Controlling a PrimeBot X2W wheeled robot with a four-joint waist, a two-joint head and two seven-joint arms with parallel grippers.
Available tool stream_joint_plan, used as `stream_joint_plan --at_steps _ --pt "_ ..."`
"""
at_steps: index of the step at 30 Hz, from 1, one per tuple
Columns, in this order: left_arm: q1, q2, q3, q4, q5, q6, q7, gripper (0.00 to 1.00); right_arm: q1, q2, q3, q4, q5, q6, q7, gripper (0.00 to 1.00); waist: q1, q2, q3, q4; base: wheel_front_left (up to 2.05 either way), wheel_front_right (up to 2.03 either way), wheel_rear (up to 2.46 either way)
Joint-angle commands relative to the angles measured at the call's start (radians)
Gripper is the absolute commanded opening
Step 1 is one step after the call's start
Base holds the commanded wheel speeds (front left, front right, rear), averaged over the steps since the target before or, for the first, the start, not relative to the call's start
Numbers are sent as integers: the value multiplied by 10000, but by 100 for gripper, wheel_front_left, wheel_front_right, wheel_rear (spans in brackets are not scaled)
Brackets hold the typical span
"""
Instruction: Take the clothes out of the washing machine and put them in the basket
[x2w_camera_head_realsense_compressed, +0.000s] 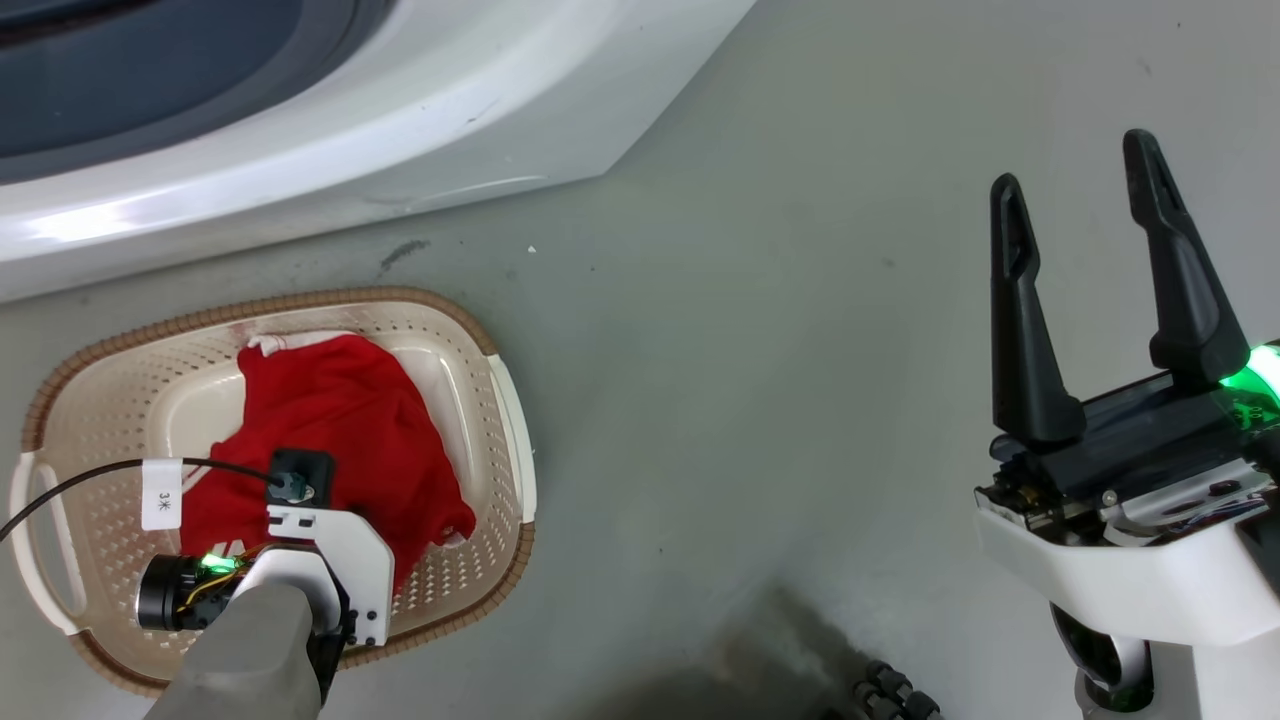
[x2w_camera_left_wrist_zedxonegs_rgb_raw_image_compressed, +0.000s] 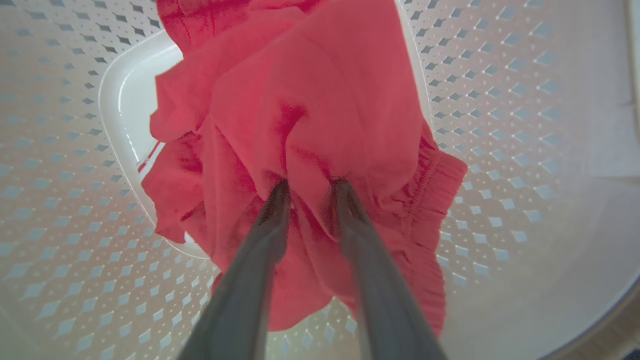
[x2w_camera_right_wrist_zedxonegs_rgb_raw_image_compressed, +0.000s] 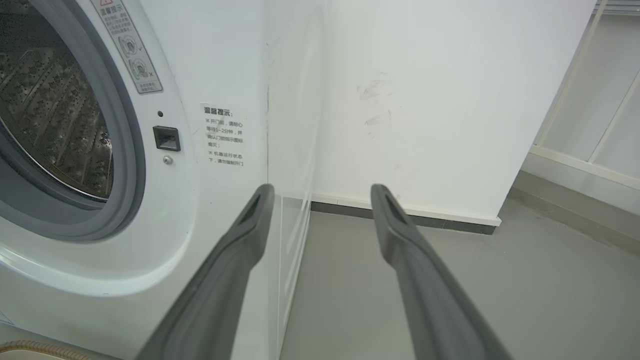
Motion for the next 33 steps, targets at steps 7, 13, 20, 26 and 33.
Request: stream_joint_plan --at_steps 7,13,20,26,33 --pt "338 -140 -77 30 -10 60 -623 100 296 4 32 238 -110 -3 -25 100 -1 0 -829 168 0 0 0" --pt "762 -364 -129 -110 68 5 -1202 100 791 4 9 592 -249 -3 -25 100 -1 0 -1825 455 0 0 0" --pt "1589 -183 424 -2132 505 629 -1306 100 1495 2 -156 1078 -438 -3 -25 100 -1 0 -3059 932 0 0 0" --pt "2879 -76 1578 -4563 1387 1258 -1297 100 2061 4 -240 1234 -557 -3 -25 100 -1 0 -3994 1271 0 0 0" --pt "4319 -330 2942 -6736 2582 1581 -1299 100 2650 4 -405 1287 -645 -3 -25 100 -1 0 -4821 1649 0 0 0"
